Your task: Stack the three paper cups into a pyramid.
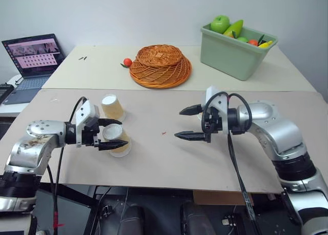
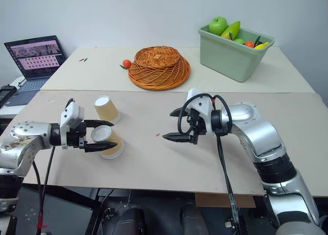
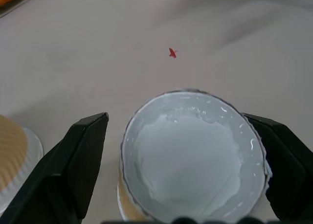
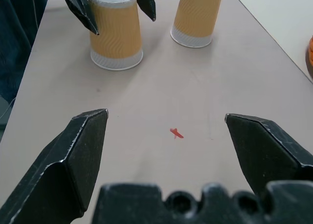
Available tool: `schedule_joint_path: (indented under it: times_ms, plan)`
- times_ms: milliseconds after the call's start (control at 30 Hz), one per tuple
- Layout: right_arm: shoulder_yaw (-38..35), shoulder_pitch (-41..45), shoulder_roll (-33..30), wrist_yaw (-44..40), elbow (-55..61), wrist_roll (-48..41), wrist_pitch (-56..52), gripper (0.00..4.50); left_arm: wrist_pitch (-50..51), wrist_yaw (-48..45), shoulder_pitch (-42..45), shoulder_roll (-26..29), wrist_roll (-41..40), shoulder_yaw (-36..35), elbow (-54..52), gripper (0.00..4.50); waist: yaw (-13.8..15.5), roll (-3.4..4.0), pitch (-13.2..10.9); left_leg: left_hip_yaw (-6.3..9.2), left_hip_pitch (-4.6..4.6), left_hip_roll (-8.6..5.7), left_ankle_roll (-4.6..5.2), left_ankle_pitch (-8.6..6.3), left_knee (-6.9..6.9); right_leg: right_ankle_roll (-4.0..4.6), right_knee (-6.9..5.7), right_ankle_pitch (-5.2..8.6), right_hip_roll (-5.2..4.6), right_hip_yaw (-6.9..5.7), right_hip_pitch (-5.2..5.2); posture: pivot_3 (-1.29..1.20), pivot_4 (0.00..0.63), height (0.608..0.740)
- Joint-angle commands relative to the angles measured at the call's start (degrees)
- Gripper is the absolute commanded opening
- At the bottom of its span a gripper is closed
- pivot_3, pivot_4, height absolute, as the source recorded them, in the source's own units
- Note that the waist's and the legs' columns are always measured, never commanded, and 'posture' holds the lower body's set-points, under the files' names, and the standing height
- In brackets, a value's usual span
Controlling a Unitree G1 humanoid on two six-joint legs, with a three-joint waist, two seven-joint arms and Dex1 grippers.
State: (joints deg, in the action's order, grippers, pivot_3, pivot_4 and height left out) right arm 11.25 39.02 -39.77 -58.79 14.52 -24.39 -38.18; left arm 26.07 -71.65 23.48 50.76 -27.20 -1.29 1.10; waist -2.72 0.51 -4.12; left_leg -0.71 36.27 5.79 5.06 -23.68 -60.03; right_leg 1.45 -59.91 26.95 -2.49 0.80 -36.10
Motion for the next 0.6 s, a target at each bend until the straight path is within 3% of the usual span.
schedule_joint_path:
  times_ms: [33, 67, 100, 267, 600]
  plan:
    - [-2.4, -0.3, -0.6, 0.8, 2.6, -0.7, -0.7, 4.48, -0.8, -1.0, 1.6, -0.1, 0.1, -0.6, 0.5, 4.50, 0.1, 0.00, 0.0, 0.00, 0.00, -0.01, 0.00, 0.00, 0.02, 0.00, 0.02, 0.00, 0.01, -0.01, 0.00, 0.00, 0.150, 0.628]
    - [-2.6, -0.4, -0.5, 1.0, 2.7, -0.8, -0.9, 4.48, -0.4, -0.9, 1.9, -0.3, 0.2, -0.5, 0.5, 4.50, 0.1, 0.00, 0.0, -0.01, 0.00, -0.03, 0.00, 0.00, 0.03, 0.00, 0.03, 0.00, 0.03, -0.02, 0.00, 0.00, 0.150, 0.628]
    - [-2.8, -0.5, -0.5, 1.2, 2.8, -0.8, -1.1, 4.50, -0.1, -0.9, 2.2, -0.4, 0.2, -0.5, 0.5, 3.97, 0.1, 0.00, 0.0, -0.01, 0.00, -0.05, 0.00, 0.00, 0.04, 0.00, 0.03, 0.00, 0.03, -0.01, 0.01, 0.00, 0.150, 0.628]
    - [-2.7, -0.3, -0.4, 1.4, 2.5, -0.3, -0.9, 4.50, 0.6, -0.9, 2.8, -0.5, 0.2, -0.5, 0.6, 2.54, 0.1, 0.00, 0.0, 0.00, 0.01, -0.06, -0.01, 0.01, 0.04, 0.00, 0.01, 0.00, 0.01, 0.00, 0.03, 0.00, 0.150, 0.628]
    - [-2.7, 1.2, -0.2, 1.7, 0.2, 0.9, 0.2, 4.50, 1.7, 2.0, 7.5, -4.6, 0.0, 1.2, -2.3, 2.52, 0.4, -0.01, 0.0, 0.03, 0.03, -0.10, 0.00, 0.01, 0.04, -0.02, 0.02, 0.01, 0.03, -0.01, 0.07, 0.00, 0.150, 0.628]
